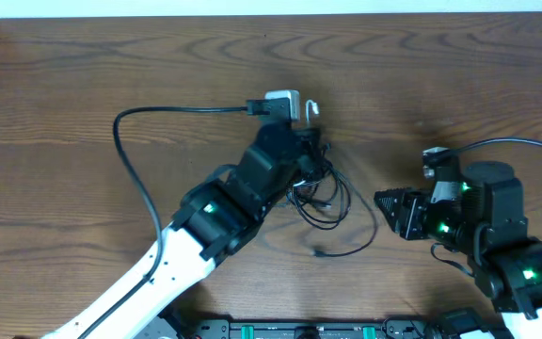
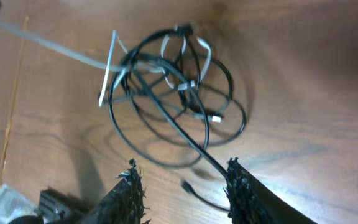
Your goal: Untangle cables
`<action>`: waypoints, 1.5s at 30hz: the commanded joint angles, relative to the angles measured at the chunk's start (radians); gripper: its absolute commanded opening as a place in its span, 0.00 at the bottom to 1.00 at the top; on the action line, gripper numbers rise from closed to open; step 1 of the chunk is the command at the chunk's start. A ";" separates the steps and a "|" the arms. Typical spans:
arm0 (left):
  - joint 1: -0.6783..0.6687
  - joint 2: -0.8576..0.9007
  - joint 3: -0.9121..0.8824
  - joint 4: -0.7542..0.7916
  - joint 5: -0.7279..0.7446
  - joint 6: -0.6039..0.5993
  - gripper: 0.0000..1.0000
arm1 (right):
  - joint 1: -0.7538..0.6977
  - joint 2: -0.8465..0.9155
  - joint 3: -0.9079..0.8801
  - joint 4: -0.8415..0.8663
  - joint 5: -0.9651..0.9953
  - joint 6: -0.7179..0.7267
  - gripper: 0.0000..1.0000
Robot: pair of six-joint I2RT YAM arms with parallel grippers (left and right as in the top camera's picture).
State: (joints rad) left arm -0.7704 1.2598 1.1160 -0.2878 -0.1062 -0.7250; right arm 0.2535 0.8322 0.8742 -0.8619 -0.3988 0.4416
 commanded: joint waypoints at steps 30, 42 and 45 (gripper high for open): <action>0.116 0.018 0.001 -0.314 -0.273 -0.273 0.91 | 0.258 0.196 -0.091 0.153 -0.111 -0.098 0.41; 0.338 -0.163 0.001 -0.565 -0.269 -0.314 0.92 | 0.475 0.370 -0.091 0.539 0.068 -0.121 0.42; 0.364 -0.197 0.000 -0.584 -0.269 -0.313 0.92 | 0.483 0.482 -0.083 0.639 0.131 -0.064 0.38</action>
State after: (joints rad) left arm -0.4301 1.0977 1.1160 -0.8597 -0.3500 -1.0256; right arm 0.7261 1.2293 0.7883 -0.2584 -0.3561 0.3340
